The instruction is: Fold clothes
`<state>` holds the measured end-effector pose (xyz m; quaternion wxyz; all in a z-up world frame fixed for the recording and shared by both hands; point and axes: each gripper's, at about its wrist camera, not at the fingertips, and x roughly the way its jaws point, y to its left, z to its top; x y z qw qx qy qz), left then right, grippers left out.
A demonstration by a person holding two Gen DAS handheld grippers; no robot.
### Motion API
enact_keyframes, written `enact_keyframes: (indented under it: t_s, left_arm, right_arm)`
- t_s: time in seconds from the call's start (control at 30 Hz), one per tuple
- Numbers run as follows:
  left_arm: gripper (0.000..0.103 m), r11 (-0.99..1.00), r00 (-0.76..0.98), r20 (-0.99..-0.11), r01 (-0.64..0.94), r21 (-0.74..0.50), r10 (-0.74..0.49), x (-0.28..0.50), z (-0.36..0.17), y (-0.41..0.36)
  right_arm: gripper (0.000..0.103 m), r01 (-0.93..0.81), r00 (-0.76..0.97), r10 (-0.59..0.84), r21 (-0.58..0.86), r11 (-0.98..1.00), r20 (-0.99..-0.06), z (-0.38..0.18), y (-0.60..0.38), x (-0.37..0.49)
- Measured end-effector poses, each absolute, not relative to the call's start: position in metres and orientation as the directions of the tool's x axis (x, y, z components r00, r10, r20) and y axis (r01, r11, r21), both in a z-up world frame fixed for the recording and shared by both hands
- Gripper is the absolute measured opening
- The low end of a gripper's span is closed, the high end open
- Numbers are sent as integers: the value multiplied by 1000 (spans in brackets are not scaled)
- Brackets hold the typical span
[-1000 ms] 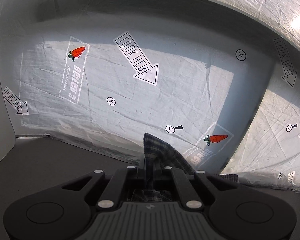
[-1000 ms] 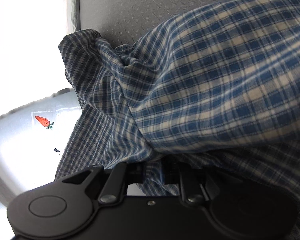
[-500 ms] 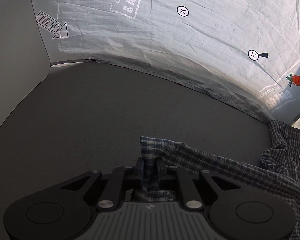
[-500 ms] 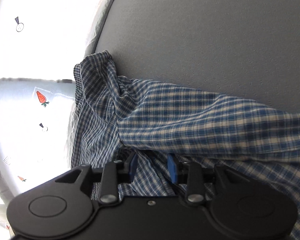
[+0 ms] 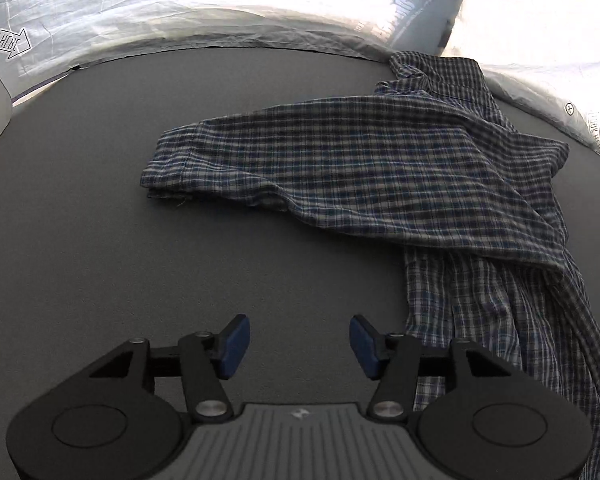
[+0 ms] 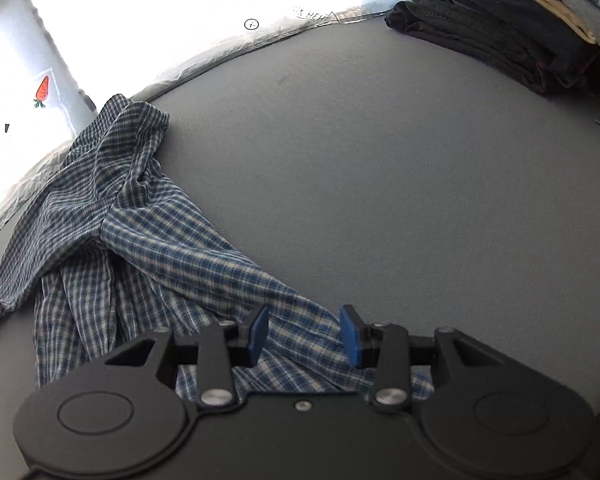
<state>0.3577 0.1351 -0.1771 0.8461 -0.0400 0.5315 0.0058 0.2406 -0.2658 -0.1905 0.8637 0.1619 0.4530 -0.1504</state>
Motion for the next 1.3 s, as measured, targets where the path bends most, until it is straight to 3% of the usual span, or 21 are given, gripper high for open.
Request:
enact_keyframes:
  t_s: [0.13, 0.3, 0.5, 0.63, 0.73, 0.77, 0.8, 0.97, 1.13, 1.3]
  left_arm:
    - [60, 993, 384, -918, 96, -62, -95, 308, -191, 74]
    - [67, 983, 338, -938, 184, -8, -71, 263, -201, 26]
    - [69, 997, 278, -961, 80, 18, -5, 237, -212, 14]
    - [76, 1000, 254, -967, 7, 14, 12, 223, -217, 18]
    - [80, 1000, 230, -973, -23, 21, 26, 216, -222, 18]
    - [84, 999, 219, -975, -33, 22, 29, 213, -225, 17]
    - [85, 999, 216, -976, -40, 26, 34, 212, -226, 17]
    - [98, 996, 214, -975, -69, 49, 63, 210, -232, 20]
    - [103, 995, 200, -979, -102, 16, 37, 212, -237, 29]
    - [103, 996, 208, -978, -92, 5, 24, 214, -237, 32]
  right_arm:
    - [43, 301, 510, -201, -45, 953, -837, -195, -265, 224]
    - [45, 185, 500, -162, -78, 980, -851, -199, -277, 209]
    - [47, 27, 501, -65, -59, 998, -863, -202, -287, 200]
    - [47, -70, 490, -28, -71, 995, -871, -208, -283, 198]
    - [35, -89, 492, -30, -84, 992, -870, -213, -281, 197]
    - [22, -92, 495, -20, -75, 993, -869, -213, -282, 196]
    - [17, -94, 498, -10, -65, 993, -867, -213, -283, 196]
    - [6, -84, 528, 87, 50, 995, -845, -200, -292, 192]
    - [5, -13, 537, 272, 314, 949, -798, -194, -304, 190]
    - [4, 69, 573, 491, 636, 769, -656, -201, -315, 186]
